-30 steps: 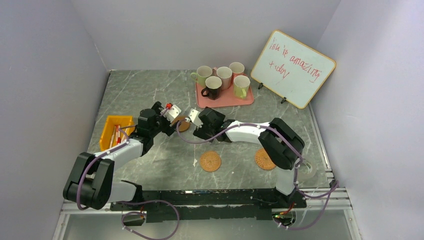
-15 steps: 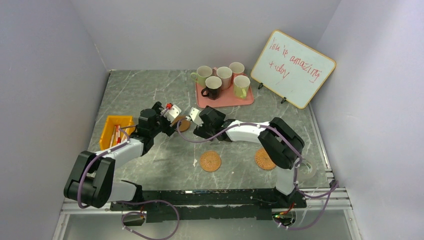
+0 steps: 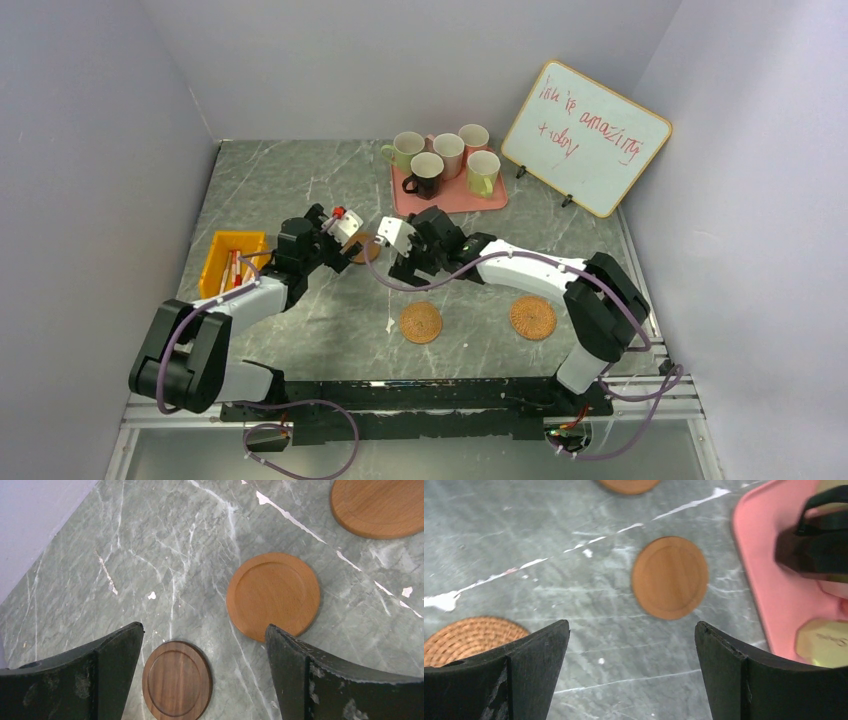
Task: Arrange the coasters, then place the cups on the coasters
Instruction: Move the coaster to the center of the board.
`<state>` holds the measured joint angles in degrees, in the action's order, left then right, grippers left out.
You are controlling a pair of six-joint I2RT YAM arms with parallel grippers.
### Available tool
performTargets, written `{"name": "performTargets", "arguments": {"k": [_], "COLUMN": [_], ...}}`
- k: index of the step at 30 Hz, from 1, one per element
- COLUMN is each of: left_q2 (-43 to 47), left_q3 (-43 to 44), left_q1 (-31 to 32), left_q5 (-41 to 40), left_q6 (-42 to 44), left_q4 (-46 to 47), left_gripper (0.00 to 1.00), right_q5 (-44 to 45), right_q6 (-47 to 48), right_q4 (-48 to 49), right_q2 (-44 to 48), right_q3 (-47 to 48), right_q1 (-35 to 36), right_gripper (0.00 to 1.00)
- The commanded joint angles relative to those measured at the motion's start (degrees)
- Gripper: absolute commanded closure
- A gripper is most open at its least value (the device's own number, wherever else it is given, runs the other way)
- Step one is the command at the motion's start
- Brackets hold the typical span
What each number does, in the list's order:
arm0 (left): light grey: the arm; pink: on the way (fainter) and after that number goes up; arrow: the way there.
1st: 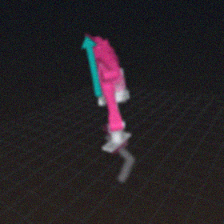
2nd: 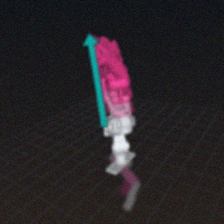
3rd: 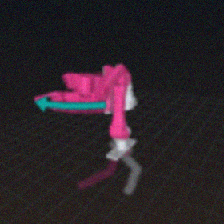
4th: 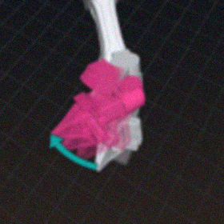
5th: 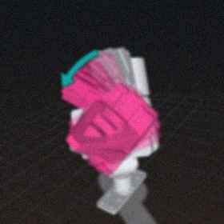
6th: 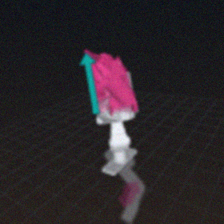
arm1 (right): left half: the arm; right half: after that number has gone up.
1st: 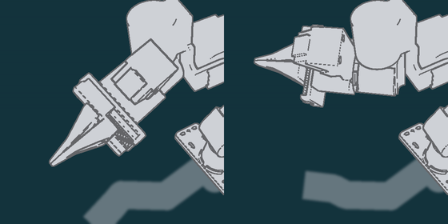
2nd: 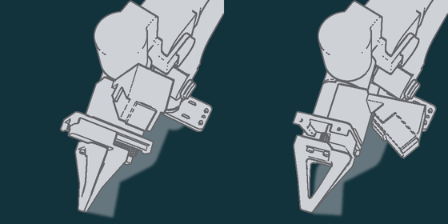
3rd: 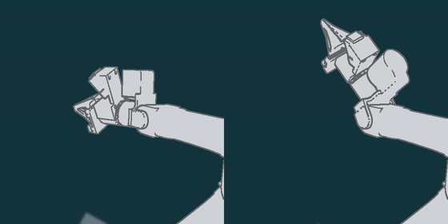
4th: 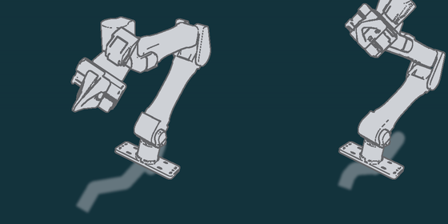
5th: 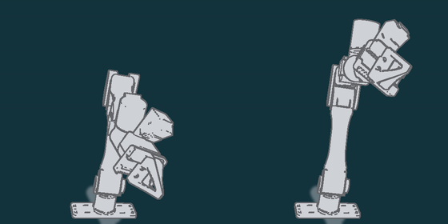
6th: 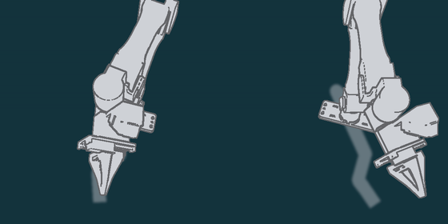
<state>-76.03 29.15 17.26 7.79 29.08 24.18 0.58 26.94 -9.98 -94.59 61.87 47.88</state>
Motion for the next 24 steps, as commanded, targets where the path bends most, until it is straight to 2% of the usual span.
{"name": "performTargets", "arguments": {"k": [1, 14, 19, 24], "left_q2": [-0.96, -4.27, -6.63, -7.35], "left_q3": [-0.02, 2.00, 2.40, 1.79], "left_q1": [-0.29, 0.46, 3.51, 5.02], "left_q5": [2.41, 7.03, 4.30, -0.11], "left_q6": [0.24, 3.79, 6.33, 6.14], "left_q4": [1.63, -3.46, -5.06, -2.62], "left_gripper": [0.04, 0.04, 0.04, 0.04], "right_q5": [-9.01, -13.76, -14.20, -14.88], "right_q6": [2.04, 1.74, 1.45, 1.37], "right_q4": [-4.88, -5.11, -4.70, -4.61], "right_q2": [0.77, 5.49, 6.32, 6.96], "right_q3": [-1.02, -2.01, -2.31, -2.54], "right_q1": [0.02, -1.32, -2.27, -2.70], "right_gripper": [0.00, 0.00, 0.00, 0.00]}}
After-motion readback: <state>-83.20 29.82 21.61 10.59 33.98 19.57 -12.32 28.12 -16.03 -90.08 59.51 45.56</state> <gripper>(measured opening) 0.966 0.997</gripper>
